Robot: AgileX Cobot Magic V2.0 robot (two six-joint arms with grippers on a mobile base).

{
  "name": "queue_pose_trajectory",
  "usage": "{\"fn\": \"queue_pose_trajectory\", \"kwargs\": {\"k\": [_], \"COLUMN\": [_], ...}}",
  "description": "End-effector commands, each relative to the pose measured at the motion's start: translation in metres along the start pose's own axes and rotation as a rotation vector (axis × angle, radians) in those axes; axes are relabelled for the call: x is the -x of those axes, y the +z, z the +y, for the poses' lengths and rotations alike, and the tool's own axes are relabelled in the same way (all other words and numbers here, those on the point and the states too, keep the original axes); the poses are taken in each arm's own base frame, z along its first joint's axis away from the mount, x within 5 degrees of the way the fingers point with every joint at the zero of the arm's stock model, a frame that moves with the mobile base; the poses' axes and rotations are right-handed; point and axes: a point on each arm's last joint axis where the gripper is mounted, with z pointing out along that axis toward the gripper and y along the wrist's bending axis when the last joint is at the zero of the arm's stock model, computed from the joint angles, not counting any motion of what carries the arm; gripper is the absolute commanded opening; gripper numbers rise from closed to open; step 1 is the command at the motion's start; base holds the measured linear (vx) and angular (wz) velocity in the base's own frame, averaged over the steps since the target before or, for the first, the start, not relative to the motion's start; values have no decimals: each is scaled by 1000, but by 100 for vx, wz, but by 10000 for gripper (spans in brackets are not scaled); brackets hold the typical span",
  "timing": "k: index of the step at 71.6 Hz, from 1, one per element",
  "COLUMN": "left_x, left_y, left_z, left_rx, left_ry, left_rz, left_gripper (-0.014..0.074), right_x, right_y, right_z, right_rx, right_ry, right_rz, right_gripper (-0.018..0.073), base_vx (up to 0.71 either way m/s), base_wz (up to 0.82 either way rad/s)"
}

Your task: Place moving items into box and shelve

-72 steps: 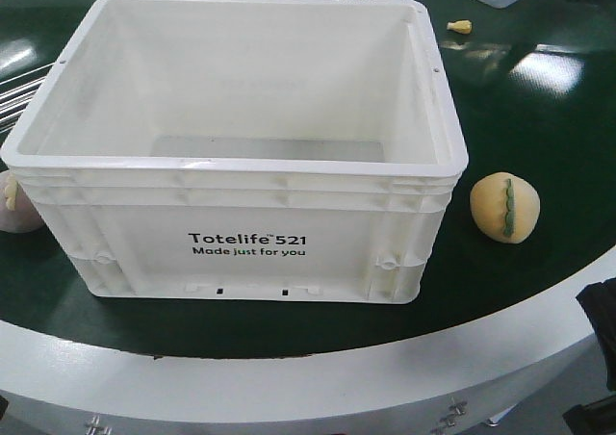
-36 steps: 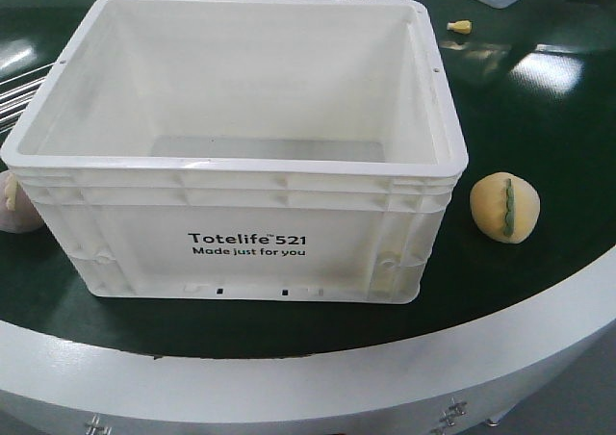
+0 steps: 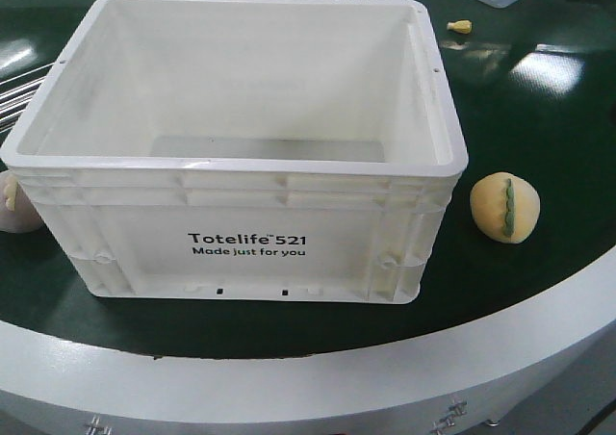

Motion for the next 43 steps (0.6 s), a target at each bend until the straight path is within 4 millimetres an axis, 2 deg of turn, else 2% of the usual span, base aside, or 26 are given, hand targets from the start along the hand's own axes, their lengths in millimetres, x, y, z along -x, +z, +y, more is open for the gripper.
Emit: {"fn": "queue_pose_trajectory", "kwargs": {"k": [1,11,20,28,43], "left_x": [23,25,28,28,28], "left_y": [-3,-3,-4,-4,-4], "left_z": [-1,-1,-1,-1,-1], "left_rx": [-5,-5,-5,-5,-5], "left_ry": [-15,-15,-15,-15,-15], "left_rz": [-140,-167,-198,-198,-198], "left_gripper": [-22,14,99,225,478], "right_x": [22,22,21,21,21], "right_y": [-2,-2,-1,-1,-1], "right_z": [-2,-2,-2,-2,-2], "right_rx": [-12,-12,-12,-12,-12], "right_ry": [-6,-7,-7,-7,-8], "right_rz": [-144,-145,-138,-137,-137], "right_gripper": [-14,11,103,251,596], "base_vx": [0,0,0,0,0], "base_wz": [0,0,0,0,0]}}
